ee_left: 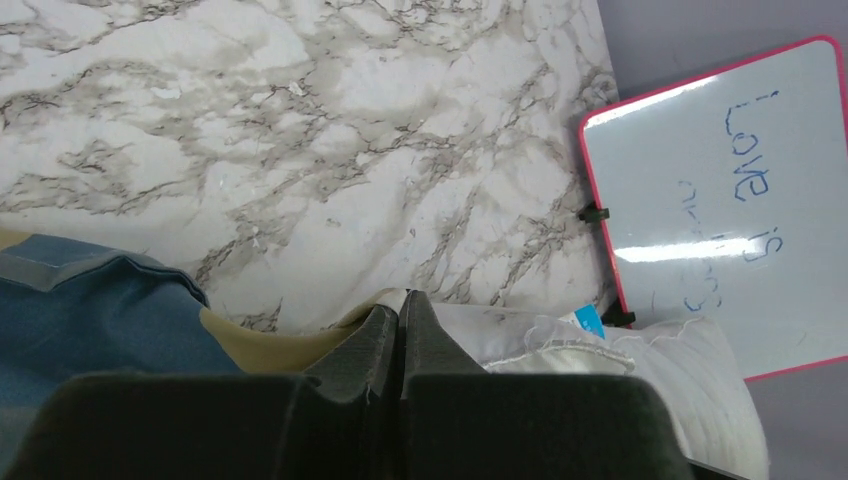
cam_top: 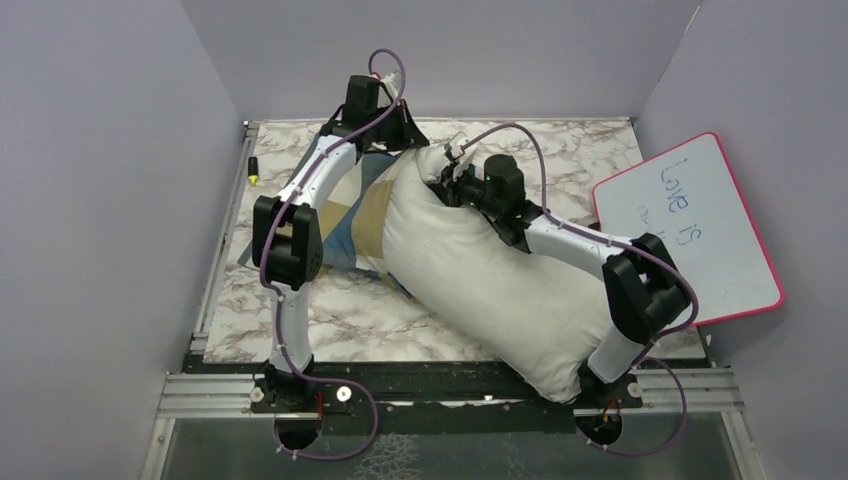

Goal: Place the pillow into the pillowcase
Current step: Stuff the pillow into the pillowcase.

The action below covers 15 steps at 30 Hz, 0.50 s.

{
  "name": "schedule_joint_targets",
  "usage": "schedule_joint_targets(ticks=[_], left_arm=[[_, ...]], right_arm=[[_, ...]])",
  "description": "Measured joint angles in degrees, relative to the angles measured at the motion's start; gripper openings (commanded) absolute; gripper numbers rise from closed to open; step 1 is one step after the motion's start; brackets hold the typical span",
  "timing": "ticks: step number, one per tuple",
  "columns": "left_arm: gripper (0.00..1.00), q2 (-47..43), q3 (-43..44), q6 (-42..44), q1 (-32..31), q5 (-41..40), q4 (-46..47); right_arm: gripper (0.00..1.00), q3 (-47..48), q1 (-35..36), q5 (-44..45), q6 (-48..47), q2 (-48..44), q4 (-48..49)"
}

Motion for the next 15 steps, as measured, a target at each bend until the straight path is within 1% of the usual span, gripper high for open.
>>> schedule_joint_targets(ticks=[7,12,15], left_arm=[[0.00,1.5,0.9,-3.0,0.4,2.6,3.4],[0.00,1.1,-2.0,-5.1,0.8,3.4,9.1],[0.00,0.6,-3.5,-6.1,1.0,3.4,10.5]], right_arm=[[0.00,5.2,0.0,1.0,0.7,4.5,-1.8],[0.00,9.0,0.0,1.3,1.0,7.9,-2.7],[0.00,10.7,0.0,1.4,1.1,9.9,-3.5]])
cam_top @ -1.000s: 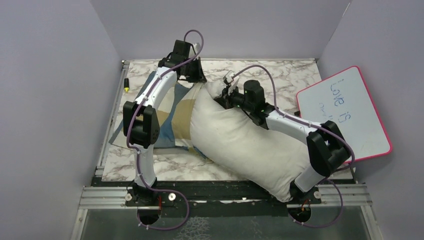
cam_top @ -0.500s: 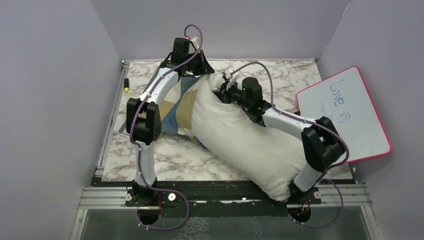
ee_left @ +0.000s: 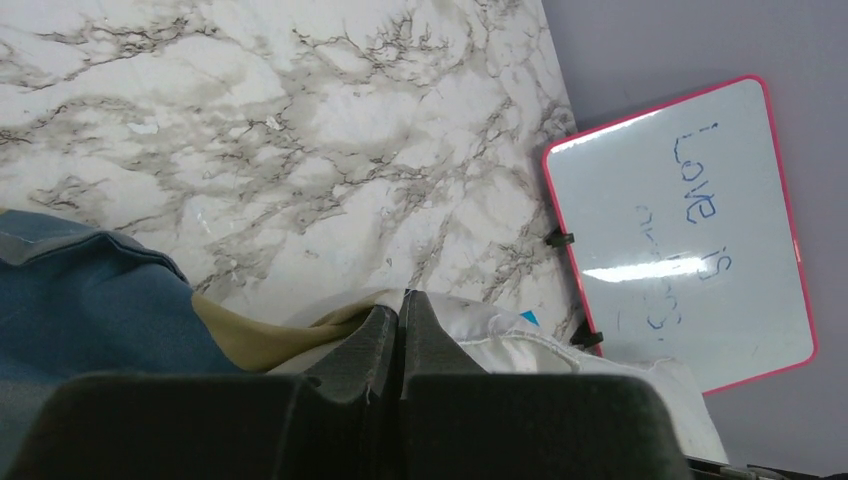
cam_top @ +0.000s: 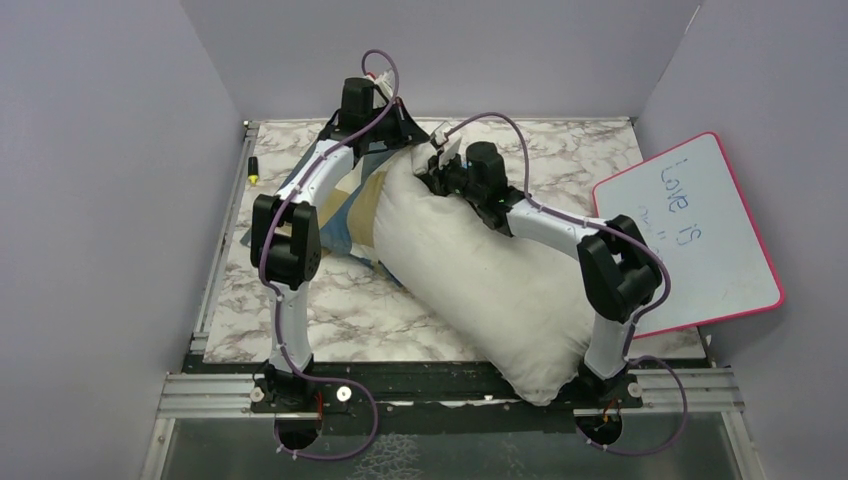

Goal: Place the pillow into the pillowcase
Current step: Stuff the pillow into the pillowcase.

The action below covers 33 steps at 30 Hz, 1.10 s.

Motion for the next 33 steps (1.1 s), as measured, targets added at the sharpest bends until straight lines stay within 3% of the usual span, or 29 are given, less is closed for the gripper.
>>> schedule_joint_targets(ticks=[20,24,28,33], left_arm=[[0.00,-1.1,5.6,0.8,1.4,-1.0,-6.7],[0.00,-2.1,1.6,0.6,0.6,-1.1,-3.7],[0.00,-6.4,-8.6,1.2,-1.0,-3.0,2.8],[0.00,-8.2,-12.5,2.0,-1.6,-4.0,6.3]], right_arm=[[0.01,3.8,-0.1,0.1,0.3,1.9,-3.0],[0.21,5.7,-0.1,0.4,1.3,2.6,-5.2],[0.49,5.6,-0.1,1.6,4.9,2.3,-6.7],[0.64,0.9,-0.1,4.4,10.6,-3.3,-7.1]])
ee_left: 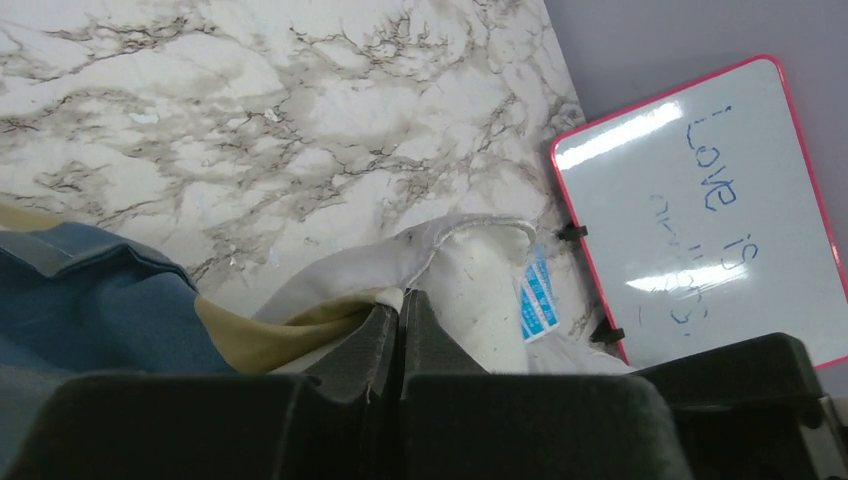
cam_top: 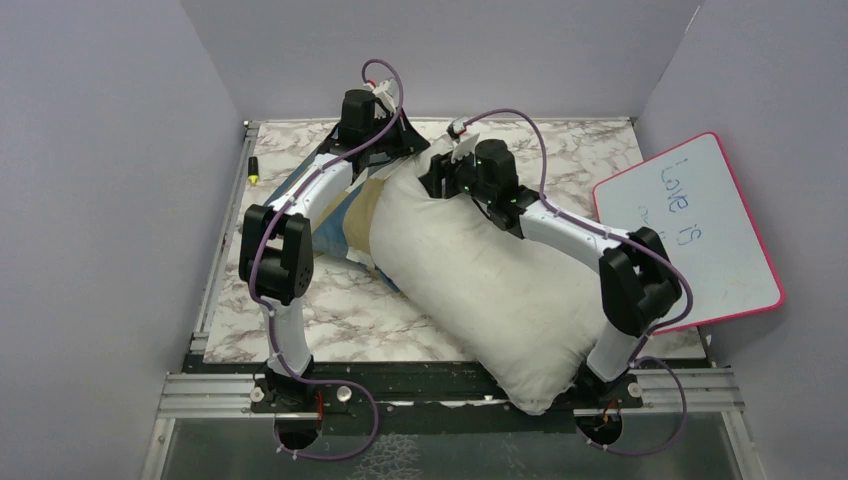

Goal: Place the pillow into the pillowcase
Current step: Stuff the pillow into the pillowcase.

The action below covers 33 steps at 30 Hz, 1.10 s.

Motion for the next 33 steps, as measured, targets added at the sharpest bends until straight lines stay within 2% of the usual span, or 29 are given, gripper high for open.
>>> schedule_joint_targets(ticks=[5,14,20,25,28,33], left_arm=[[0.00,0.0,-0.1,0.5,-0.5,0.0,1.4],[0.00,0.0,-0.1,1.0,-0.7,-0.9,2.2],[0.00,0.0,-0.1,1.0,-0.7,-0.9,2.2],[0.00,0.0,-0.1,1.0,-0.7,-0.9,2.2],[0.00,0.0,-0.1,1.0,-0.8,-0.9,2.2],[0.00,0.0,0.0,1.0,-1.0,-0.9,2.3]], right_arm=[[0.70,-2.4,-0.6,2.9,4.1,-6.2,-1.4],[0.66,-2.4,-4.4,4.6,11.2,-6.8,-2.1],[0.77,-3.5,-7.8,3.8,16.8,-7.0,-0.5],[0.79,-3.5,-8.5,4.7,19.1,-7.7,-0.5],[0.75,-3.3,-8.5,5.0,20.5,-7.3,-0.2],[0.57,1.2,-8.5,4.7,22.4,-2.1,2.1]])
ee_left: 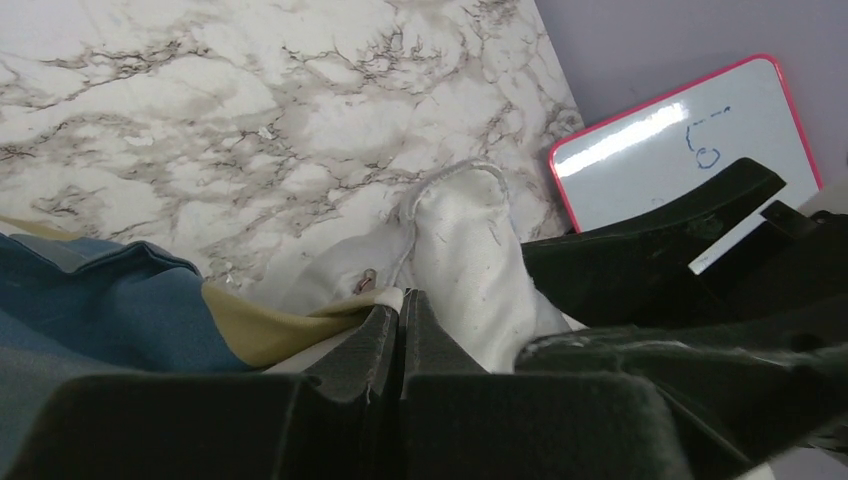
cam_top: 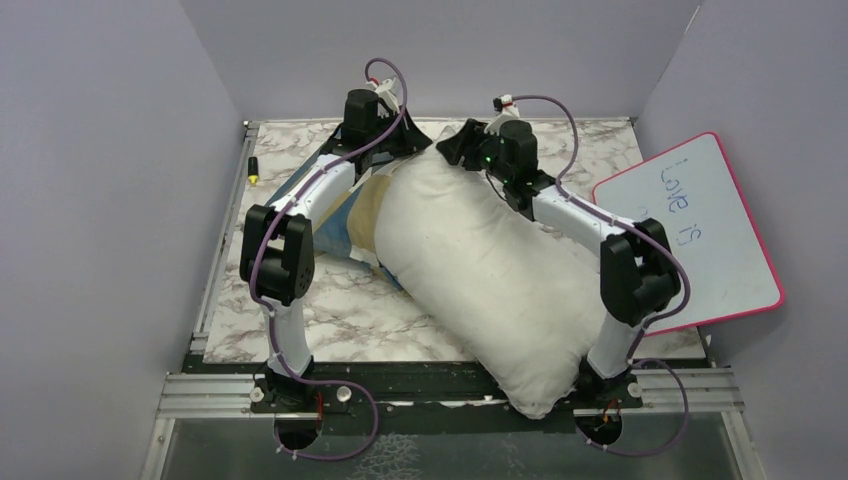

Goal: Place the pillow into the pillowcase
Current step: Stuff the pillow into the pillowcase.

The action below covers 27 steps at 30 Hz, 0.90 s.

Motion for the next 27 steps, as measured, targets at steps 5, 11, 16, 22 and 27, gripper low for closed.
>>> schedule_joint_targets(ticks=[5,11,16,22,27], left_arm=[[0.00,0.0,0.0,0.0,0.0,-0.1,-0.1],[0.00,0.1,0.3,0.0,0.0,-0.3,-0.9],[0.00,2.0,4.1,0.3,-0.1,-1.0,-3.2],[0.00,4.9,8.7,-0.8,-0.1,-1.6,-6.5],[0.00,6.1,12.0,-1.8,-0.2,-2.8,-9.8]], right_arm=[[0.45,1.8,0.0,0.1,1.4,5.7,3.5],[0.11,4.1,-0.4,-2.3,-0.5,9.2,4.8],[0.04,1.3,-1.1,-12.5,-4.9,9.2,9.2],[0.00,-1.1,-1.1,-24.7,-10.8,9.2,12.6],[0.00,-0.2,-0.3,-28.2,-14.8,9.5,12.7]])
